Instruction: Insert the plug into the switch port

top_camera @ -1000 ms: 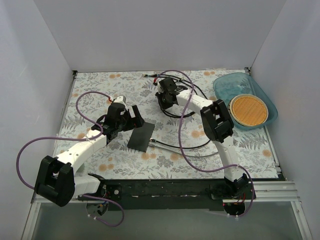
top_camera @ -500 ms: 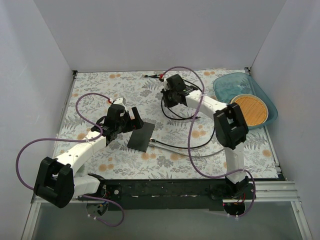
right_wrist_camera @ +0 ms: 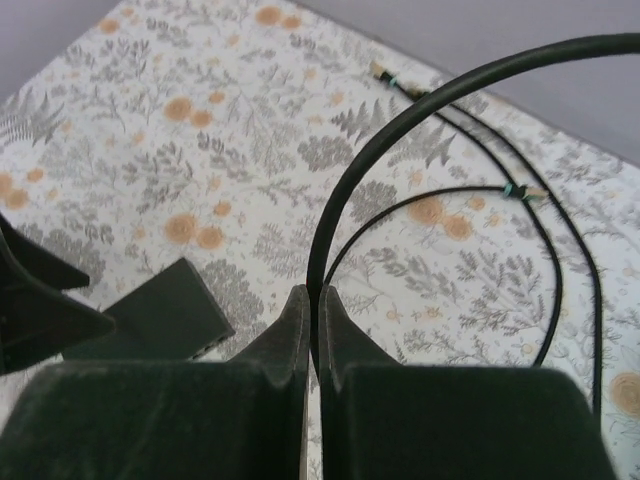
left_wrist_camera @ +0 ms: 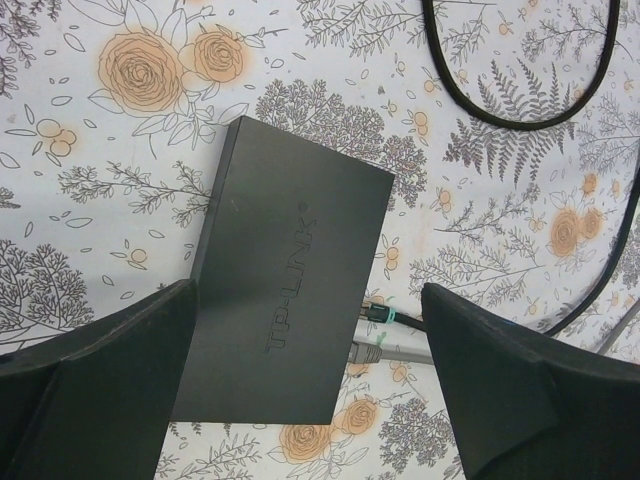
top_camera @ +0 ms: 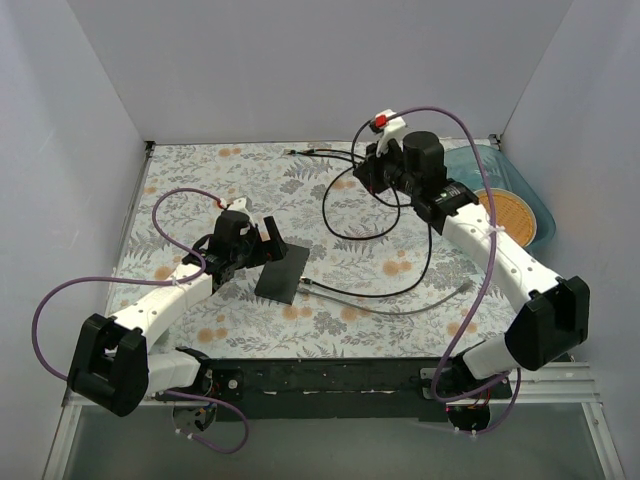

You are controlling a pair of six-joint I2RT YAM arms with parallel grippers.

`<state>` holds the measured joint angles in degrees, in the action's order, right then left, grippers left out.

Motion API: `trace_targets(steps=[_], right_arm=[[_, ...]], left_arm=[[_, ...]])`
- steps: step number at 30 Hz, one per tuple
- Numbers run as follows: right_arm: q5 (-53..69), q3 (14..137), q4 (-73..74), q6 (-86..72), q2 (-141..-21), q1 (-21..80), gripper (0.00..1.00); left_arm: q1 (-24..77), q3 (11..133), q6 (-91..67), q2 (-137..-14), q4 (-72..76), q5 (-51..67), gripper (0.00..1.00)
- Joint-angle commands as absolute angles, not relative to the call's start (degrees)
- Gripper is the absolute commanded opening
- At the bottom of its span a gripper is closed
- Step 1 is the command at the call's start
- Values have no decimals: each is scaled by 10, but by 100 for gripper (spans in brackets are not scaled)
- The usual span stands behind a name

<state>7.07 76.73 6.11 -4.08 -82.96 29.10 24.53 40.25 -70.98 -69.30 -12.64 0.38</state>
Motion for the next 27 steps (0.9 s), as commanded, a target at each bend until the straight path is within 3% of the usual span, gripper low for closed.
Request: trace_targets(steps=[1, 5, 15, 16, 17, 20, 23, 27], right_arm=[[139, 730, 131, 24, -858, 295, 1], [230, 690, 139, 40, -877, 300, 1], [244, 593, 153, 60, -855, 344, 3], [241, 588, 156, 61, -853, 347, 10], [237, 581, 157, 62, -851, 348, 26], [214, 574, 149, 61, -838, 348, 55], [179, 578, 127, 40, -826, 348, 70], [114, 626, 119, 4, -849, 344, 77]], left_arm=[[243, 396, -717, -684, -109, 26, 94], [243, 396, -718, -690, -105, 33, 94], [243, 395, -722, -694, -102, 33, 94], [243, 395, -721, -696, -103, 33, 94], [243, 395, -720, -697, -103, 34, 94], [243, 392, -720, -701, -99, 34, 94], [243, 391, -720, -704, -98, 38, 94], [243, 390, -720, -705, -97, 39, 94]])
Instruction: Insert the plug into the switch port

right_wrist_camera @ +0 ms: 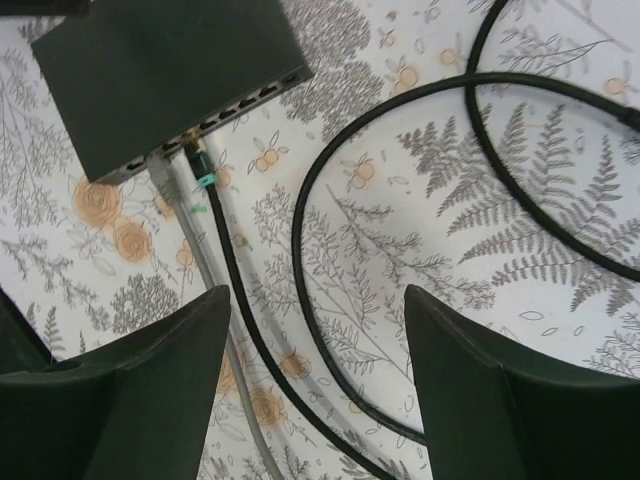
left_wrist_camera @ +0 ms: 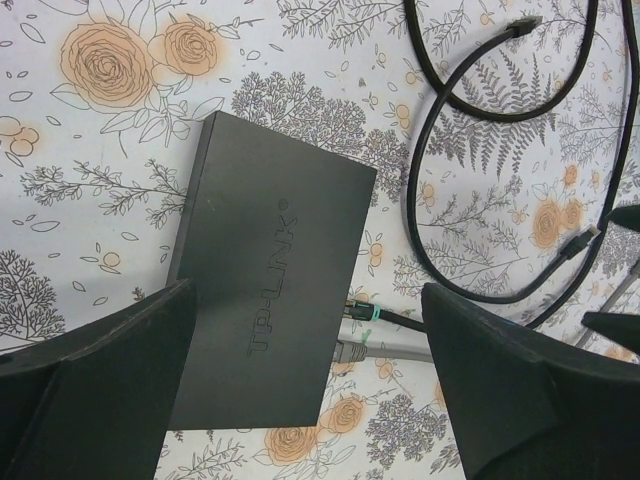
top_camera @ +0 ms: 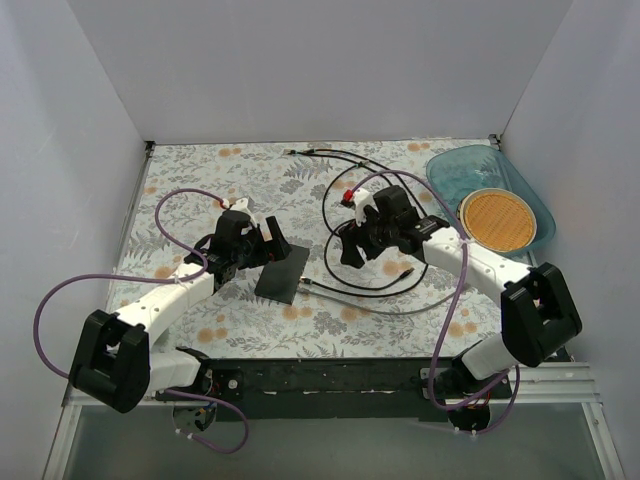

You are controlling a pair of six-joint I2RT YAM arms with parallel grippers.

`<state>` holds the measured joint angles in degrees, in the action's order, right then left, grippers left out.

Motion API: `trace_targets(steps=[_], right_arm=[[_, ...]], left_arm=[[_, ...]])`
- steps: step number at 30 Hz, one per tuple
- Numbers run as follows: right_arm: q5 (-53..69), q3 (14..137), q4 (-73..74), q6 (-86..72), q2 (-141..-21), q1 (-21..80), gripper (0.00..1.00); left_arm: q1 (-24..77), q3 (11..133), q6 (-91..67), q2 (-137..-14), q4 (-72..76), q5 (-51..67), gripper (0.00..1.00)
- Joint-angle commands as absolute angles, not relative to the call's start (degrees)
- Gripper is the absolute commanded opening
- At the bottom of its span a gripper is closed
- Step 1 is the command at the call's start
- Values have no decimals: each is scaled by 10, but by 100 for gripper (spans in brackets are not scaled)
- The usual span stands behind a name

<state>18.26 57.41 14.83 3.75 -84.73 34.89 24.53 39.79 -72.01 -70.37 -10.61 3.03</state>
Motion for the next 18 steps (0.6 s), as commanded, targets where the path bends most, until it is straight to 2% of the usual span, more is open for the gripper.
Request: trace_targets(steps=[1, 4, 10, 13, 18], right_arm=[[106, 641, 128, 4, -878, 342, 78], [90, 703, 171, -40, -938, 332, 78], [103, 751, 165, -110, -1004, 300, 78], [120, 765, 165, -133, -1014, 281, 77], [126, 714, 125, -152, -973, 264, 76]], left_arm=[[243, 390, -719, -704, -98, 40, 94], [243, 388, -718, -702, -98, 40, 95], [243, 383, -715, -694, -99, 32, 95], [243, 388, -708, -697, -89, 40, 95], [243, 439, -683, -746, -25, 77, 93]])
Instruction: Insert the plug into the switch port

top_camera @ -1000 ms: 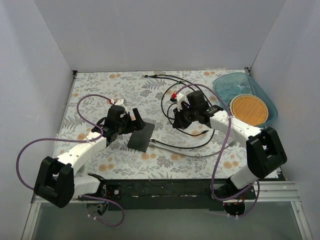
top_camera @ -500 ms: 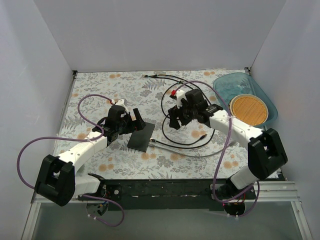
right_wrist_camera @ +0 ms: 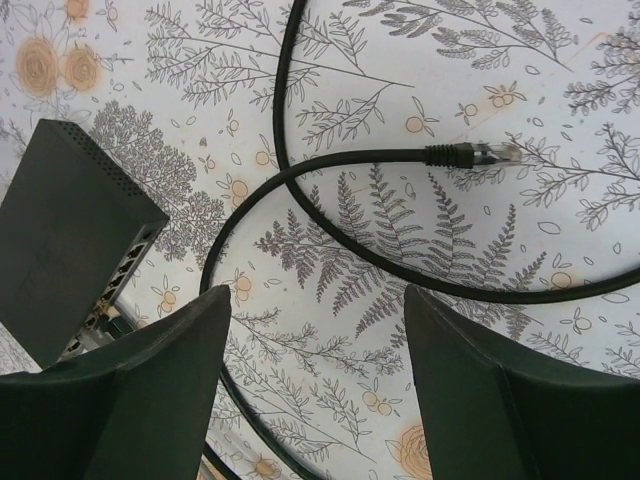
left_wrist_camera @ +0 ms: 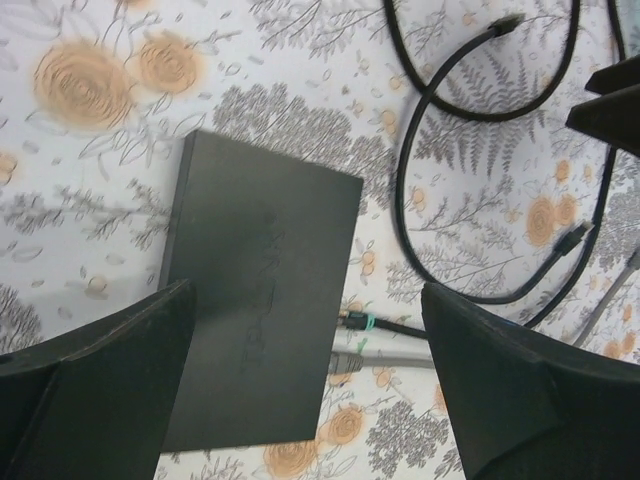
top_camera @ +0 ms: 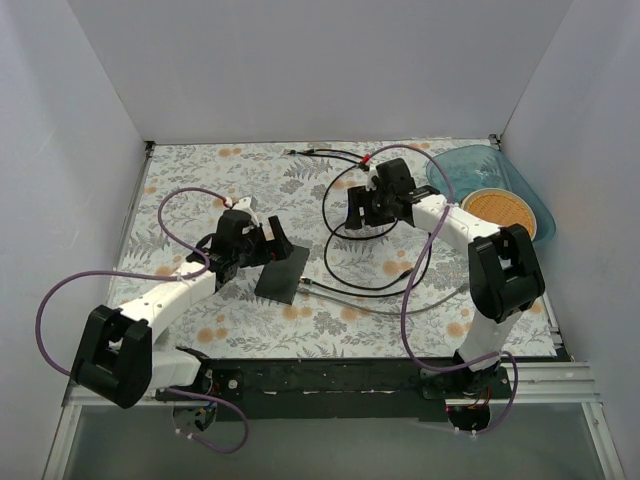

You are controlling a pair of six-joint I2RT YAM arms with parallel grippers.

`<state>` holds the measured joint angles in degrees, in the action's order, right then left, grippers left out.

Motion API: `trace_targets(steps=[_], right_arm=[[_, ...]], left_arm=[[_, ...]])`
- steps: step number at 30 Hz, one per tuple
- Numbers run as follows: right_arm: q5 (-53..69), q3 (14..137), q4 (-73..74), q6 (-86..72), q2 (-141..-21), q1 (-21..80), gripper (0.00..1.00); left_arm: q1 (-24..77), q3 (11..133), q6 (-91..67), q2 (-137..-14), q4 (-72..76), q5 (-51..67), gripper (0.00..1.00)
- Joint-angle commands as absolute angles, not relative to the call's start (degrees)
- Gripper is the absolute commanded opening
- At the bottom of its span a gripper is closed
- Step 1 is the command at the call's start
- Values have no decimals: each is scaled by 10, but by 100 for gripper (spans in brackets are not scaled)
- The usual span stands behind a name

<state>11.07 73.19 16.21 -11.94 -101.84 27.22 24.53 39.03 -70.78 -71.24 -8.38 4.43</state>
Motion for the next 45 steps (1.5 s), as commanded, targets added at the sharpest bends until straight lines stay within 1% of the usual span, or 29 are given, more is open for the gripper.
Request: trace_targets(steps=[1, 2, 3, 5, 10, 12, 14, 15, 18, 19, 20, 22, 23, 25, 26, 27, 30, 34, 37, 38, 40, 42, 43, 45], right_arm=[[126, 706, 120, -154, -959, 260, 76], [126, 701, 120, -156, -952, 255, 76], [127, 690, 121, -155, -945, 251, 76], [127, 680, 123, -155, -926, 243, 76], [129, 642, 127, -149, -881, 225, 76], [132, 634, 132, -146, -869, 217, 76], [136, 622, 133, -139, -857, 210, 77], [136, 622, 145, -132, -855, 207, 77], [141, 614, 151, -127, -843, 193, 77], [143, 612, 150, -127, -835, 189, 77], [147, 606, 150, -126, -831, 183, 77], [150, 603, 149, -123, -823, 179, 77], [153, 602, 150, -121, -821, 177, 76], [157, 601, 156, -116, -818, 175, 77], [158, 602, 158, -112, -818, 174, 76], [158, 601, 158, -111, -817, 174, 76], [164, 598, 157, -110, -817, 171, 76], [194, 592, 141, -113, -816, 171, 76], [234, 586, 121, -122, -814, 171, 76], [249, 584, 114, -127, -813, 171, 76], [271, 575, 77, -159, -809, 170, 76], [318, 552, 36, -190, -807, 170, 76], [334, 541, -20, -227, -806, 171, 76], [388, 510, -84, -267, -812, 171, 76]], left_arm=[[243, 452, -681, -758, -15, 92, 92], [245, 463, -677, -774, -8, 103, 91], [247, 474, -672, -805, -4, 111, 87], [262, 517, -655, -842, 12, 113, 86], [310, 603, -610, -956, 0, 77, 82], [335, 645, -590, -1011, -29, 57, 79], [358, 681, -575, -1051, -44, 44, 73], [363, 690, -574, -1062, -51, 27, 71], [376, 710, -570, -1093, -56, 7, 65], [379, 712, -569, -1099, -59, -15, 64], [383, 715, -570, -1106, -59, -30, 61], [386, 722, -563, -1122, -63, -50, 53], [388, 727, -561, -1130, -68, -55, 45], [392, 737, -557, -1145, -79, -71, 41], [395, 738, -555, -1150, -80, -74, 28], [395, 739, -554, -1154, -80, -78, 20], [398, 744, -547, -1171, -87, -83, 0], [398, 729, -572, -1148, -81, -88, 0], [398, 673, -612, -1065, -42, -87, 0], [398, 633, -638, -1019, -13, -85, 0], [398, 597, -669, -971, 16, -82, 0], [399, 548, -710, -916, 46, -81, 0], [400, 532, -721, -902, 54, -80, 0], [402, 500, -744, -866, 71, -80, 0]])
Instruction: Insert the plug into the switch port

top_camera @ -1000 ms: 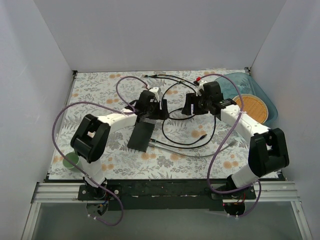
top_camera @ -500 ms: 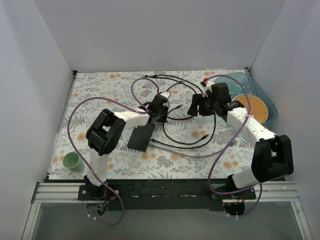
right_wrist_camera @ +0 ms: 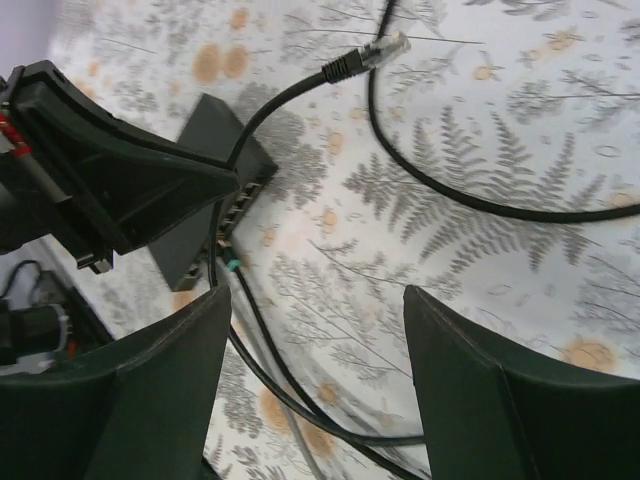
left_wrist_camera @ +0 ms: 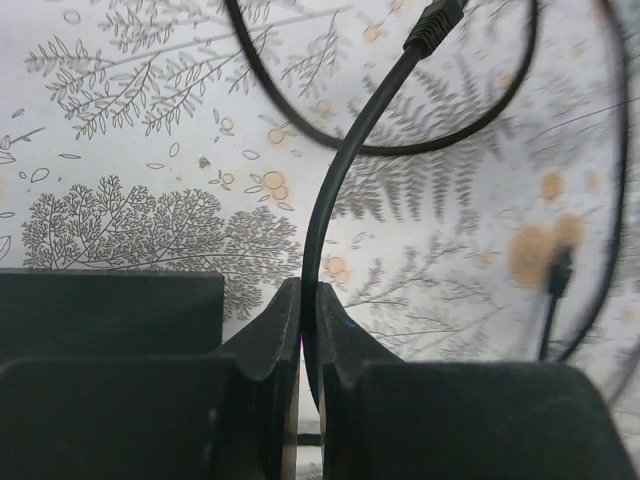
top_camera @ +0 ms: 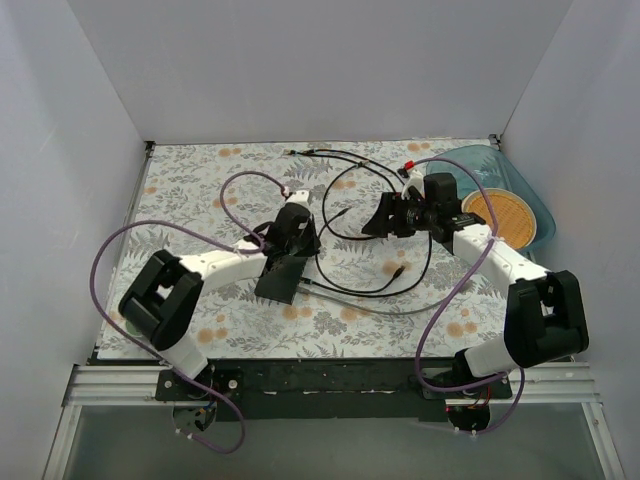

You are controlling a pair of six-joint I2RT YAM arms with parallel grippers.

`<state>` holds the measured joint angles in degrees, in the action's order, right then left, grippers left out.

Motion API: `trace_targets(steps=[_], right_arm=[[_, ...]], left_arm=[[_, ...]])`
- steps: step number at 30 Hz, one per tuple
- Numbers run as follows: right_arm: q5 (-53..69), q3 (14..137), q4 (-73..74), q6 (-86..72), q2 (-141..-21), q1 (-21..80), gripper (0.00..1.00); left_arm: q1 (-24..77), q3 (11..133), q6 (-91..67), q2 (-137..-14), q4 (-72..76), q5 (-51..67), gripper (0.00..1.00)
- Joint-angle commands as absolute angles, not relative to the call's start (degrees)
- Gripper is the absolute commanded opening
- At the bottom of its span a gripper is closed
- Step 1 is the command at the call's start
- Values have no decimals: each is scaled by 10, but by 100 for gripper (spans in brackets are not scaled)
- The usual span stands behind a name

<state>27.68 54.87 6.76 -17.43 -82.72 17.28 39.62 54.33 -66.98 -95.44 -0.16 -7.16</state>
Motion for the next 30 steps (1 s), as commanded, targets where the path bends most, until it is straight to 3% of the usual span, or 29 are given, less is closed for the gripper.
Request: trace_targets(steps=[1, 12, 24, 30], right_arm=[[407, 504, -136, -287, -816, 174, 76], [425, 504, -297, -389, -885, 236, 74], [429, 516, -431, -482, -965, 243, 58], [426, 529, -496, -540, -993, 243, 43]], left_arm=[[403, 493, -750, -856, 74, -81, 0], [431, 449, -784, -785, 87, -89, 0], [433, 429, -788, -756, 91, -79, 0], [433, 426, -789, -756, 92, -70, 0]])
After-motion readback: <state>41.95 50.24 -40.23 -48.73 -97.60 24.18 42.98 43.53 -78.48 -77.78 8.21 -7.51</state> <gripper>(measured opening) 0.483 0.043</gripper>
